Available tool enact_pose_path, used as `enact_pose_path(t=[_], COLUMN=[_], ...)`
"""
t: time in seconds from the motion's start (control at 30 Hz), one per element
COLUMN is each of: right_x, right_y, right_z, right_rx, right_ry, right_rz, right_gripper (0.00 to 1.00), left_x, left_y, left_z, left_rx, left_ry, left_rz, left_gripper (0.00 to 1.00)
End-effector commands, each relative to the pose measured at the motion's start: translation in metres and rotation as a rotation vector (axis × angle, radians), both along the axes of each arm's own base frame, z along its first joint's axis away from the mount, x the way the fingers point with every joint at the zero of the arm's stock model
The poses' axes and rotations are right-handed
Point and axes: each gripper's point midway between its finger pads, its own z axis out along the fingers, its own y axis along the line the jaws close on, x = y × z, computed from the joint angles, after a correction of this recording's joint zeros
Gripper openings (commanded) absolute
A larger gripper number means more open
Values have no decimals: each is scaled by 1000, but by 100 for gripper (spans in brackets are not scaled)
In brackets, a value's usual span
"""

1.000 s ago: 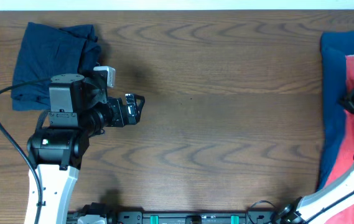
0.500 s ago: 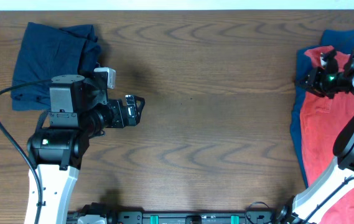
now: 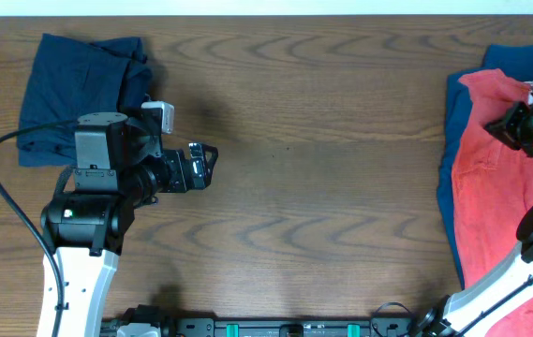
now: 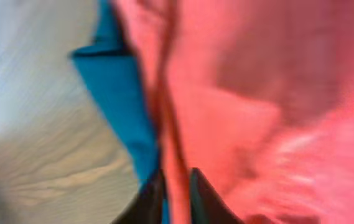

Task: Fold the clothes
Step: 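Grasp the red T-shirt fabric with the right gripper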

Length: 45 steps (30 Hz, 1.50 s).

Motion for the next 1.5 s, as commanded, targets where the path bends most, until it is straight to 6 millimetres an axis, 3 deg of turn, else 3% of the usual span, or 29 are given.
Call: enact_pose_path(t=[0.0,0.17,0.33,0.43,0.5,0.63,0.8,0.93,1.07,1.17,1.37,1.47], right_x=[0,24,42,51,52,40,2,-30,-45,-49,-58,-59], right_y=[-4,34,87,124,130,108,48,5,-16,-17,-28,-37], right_z=[-6,-26,-36,-14,6,42,52,36,11,-5,-39,-52], right_rx=[-70,-66,-64,17,27,-74,-301,-390,-325,-245,-203,-202], right_ry=[69,13,-44,-144,-202,-226,-73,77,156,168,226,237], right_rz=[-124,-122,-10,163,214,187,23,-98,-204,-197,-207,-223], right_gripper=[4,1,1,1,5,14,46,52,51,45,53,42], left_x=[1,1,0,-2,-3,-3,-3,-3,-3,-3,-2,-3], left_y=[-2,-2,-2,-3,-3,-3,-3,-3,-3,-3,-3,-3], left_z=[5,5,5,7,8,9,9,9,9,9,8,8], left_rx=[-9,-9,-13,-18,-17,-17,-17,-17,-17,-17,-16,-16], left_ry=[-9,-9,-6,-7,-12,-15,-15,-15,-15,-15,-13,-11], left_rz=[-8,-8,-6,-10,-10,-11,-11,-11,-11,-11,-10,-10], left_gripper=[98,98,98,98,98,98,98,98,98,98,98,98])
